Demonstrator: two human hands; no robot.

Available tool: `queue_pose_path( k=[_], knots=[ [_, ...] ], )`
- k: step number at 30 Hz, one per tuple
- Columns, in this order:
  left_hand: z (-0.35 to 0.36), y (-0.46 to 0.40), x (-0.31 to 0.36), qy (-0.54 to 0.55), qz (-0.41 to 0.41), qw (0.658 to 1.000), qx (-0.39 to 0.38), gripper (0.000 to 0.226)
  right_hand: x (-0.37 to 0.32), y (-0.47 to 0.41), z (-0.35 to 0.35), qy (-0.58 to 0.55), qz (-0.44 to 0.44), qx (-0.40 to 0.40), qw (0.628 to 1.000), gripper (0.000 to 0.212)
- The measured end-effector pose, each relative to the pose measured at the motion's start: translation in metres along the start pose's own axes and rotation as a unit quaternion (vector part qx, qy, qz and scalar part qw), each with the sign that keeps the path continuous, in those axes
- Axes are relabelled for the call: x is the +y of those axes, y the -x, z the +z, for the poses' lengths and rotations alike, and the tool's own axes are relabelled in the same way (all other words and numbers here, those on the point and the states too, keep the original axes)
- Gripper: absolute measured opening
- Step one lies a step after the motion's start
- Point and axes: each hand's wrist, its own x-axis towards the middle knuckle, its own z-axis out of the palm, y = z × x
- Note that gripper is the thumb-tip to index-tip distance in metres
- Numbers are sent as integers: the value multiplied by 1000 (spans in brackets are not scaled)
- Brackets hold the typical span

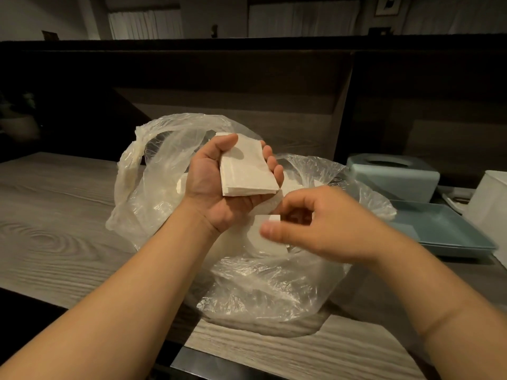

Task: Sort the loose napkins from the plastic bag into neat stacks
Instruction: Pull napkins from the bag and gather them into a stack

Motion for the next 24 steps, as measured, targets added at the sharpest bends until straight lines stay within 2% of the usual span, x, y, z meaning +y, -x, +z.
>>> queue_pose_path(
  k=[2, 5, 8, 11, 14, 17, 19, 22, 24],
  knots=[
    [1, 1, 0, 0, 3, 1000, 10, 50, 3, -1, 4, 82, -11, -9, 997, 49],
    [1, 1, -1, -5, 2, 1000, 22, 53, 5, -2, 5, 56, -41, 35, 997, 18],
    [1, 0, 0, -9, -2, 999, 32, 56, 2, -2, 0, -50, -60, 80, 994, 6],
    [2, -1, -1, -12, 0, 999, 41, 56, 0, -1, -6, -183, -84, 81, 976, 8],
    [2, -1, -1, -20, -5, 998, 58, 53, -2, 3, -12, -325, -136, 42, 935, 14],
    [8, 4, -5, -107, -53, 991, 57, 48, -4, 6, -20, -418, -165, 60, 892, 7],
    [13, 9, -10, -189, -84, 977, 60, 44, -2, 4, -21, -417, -135, 85, 895, 7],
    [16, 12, -15, -261, -111, 957, 51, 42, 2, -1, -15, -288, -35, 177, 940, 13],
    [14, 11, -15, -289, -119, 949, 42, 48, 0, -3, -11, -246, -7, 216, 945, 15]
  ],
)
